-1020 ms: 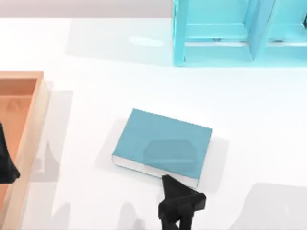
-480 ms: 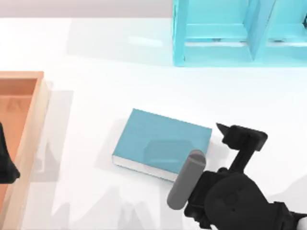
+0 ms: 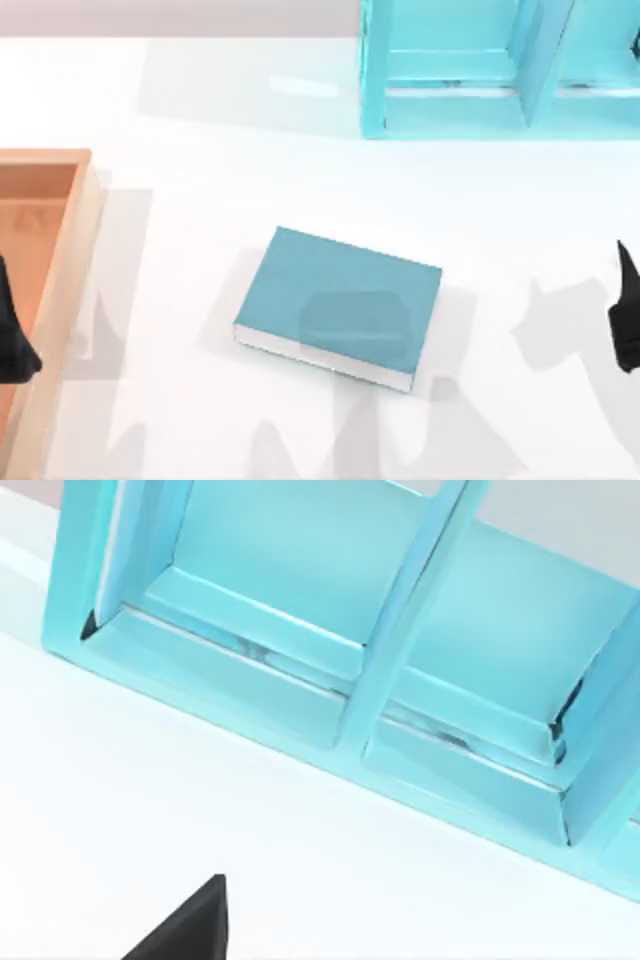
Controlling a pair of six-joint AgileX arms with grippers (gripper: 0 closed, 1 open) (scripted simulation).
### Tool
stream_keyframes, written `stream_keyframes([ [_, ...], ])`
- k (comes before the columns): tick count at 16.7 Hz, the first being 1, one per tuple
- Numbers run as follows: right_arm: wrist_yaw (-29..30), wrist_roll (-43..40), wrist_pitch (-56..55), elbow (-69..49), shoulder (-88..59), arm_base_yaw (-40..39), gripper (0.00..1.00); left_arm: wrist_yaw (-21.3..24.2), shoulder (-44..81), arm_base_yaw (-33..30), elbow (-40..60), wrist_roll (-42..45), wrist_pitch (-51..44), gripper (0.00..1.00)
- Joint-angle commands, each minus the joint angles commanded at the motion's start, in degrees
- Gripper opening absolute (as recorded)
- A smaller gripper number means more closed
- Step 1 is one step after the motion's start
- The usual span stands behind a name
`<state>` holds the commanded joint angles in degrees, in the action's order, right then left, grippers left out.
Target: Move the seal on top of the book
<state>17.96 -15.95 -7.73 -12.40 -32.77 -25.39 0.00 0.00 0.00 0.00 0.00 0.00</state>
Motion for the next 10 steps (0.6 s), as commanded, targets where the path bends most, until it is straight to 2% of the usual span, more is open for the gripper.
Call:
stream_keyframes([
  [5,-13.03,10.94,5.52,8.58,23.61,18.98,1.00,0.00,0.00,0.00,0.00,0.00,0.00,1.00],
  [10,-17.94,15.93,7.72,12.39,32.74,25.37,1.00,0.00,0.00,0.00,0.00,0.00,0.00,1.00],
])
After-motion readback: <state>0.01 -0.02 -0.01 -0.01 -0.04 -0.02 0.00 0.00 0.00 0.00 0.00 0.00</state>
